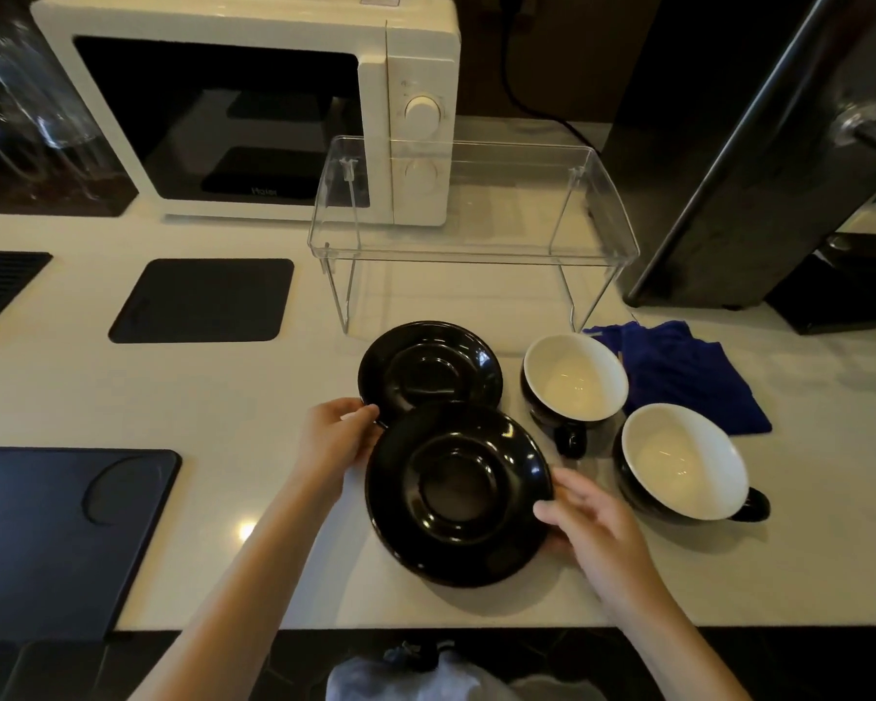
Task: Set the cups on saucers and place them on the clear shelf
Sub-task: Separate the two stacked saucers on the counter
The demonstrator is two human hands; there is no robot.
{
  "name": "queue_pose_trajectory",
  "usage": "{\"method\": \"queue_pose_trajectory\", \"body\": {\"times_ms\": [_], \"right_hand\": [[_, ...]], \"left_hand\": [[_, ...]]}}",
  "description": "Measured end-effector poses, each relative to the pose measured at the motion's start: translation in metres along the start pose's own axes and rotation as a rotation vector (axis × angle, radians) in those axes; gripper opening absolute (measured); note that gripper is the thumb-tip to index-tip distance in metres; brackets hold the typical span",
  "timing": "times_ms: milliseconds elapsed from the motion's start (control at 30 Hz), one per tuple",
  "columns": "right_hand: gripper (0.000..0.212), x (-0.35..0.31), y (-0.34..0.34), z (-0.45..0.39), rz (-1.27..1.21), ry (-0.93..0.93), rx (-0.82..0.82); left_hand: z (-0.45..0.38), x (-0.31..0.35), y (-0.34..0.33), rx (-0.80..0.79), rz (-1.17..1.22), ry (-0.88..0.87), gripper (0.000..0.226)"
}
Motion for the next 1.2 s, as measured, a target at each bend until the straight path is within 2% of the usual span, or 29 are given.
{"method": "queue_pose_trajectory", "body": {"times_ms": [133, 233, 400, 600, 833, 1000, 1067, 1100, 1200], "right_hand": [[0.029, 0.001, -0.01, 0.001, 0.059, 0.018, -0.057], [0.035, 0.003, -0.014, -0.001, 0.071, 0.007, -0.071], [0.04, 0.003, -0.017, -0.008, 0.081, -0.007, -0.07], [0.035, 0.003, -0.015, -0.015, 0.123, 0.004, -0.071], [0.025, 0.003, -0.013, -0.023, 0.352, 0.075, -0.119], [0.026, 0.006, -0.013, -0.025, 0.44, 0.08, -0.121], [0.028, 0.005, -0.012, -0.025, 0.481, 0.082, -0.124], [0.03, 0.004, -0.012, -0.025, 0.507, 0.08, -0.132], [0.037, -0.003, -0.009, -0.023, 0.632, 0.103, -0.144]], "left_hand": [[-0.008, 0.0, -0.006, 0.015, 0.076, 0.006, 0.019], [-0.01, 0.002, -0.011, -0.044, 0.169, 0.027, 0.019], [-0.016, 0.007, -0.011, -0.055, 0.206, 0.017, 0.025], [-0.024, 0.009, -0.004, -0.046, 0.179, -0.021, 0.028], [-0.024, 0.01, 0.0, -0.07, 0.117, -0.035, 0.029], [-0.025, 0.009, 0.003, -0.048, 0.079, -0.046, 0.027], [-0.026, 0.013, 0.006, -0.028, -0.035, -0.075, 0.026], [-0.024, 0.02, 0.007, -0.003, -0.181, -0.136, 0.026], [-0.003, 0.049, 0.001, 0.146, -0.736, -0.469, 0.029]]}}
Point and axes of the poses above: each hand's wrist, its own z-axis away from the middle knuckle, its own y-axis out of the back of the hand, x = y × z, the point moved 7 cm from there along -z, towards the middle knuckle, and after that the axes turned 14 degrees about z, right-handed, at the moved point
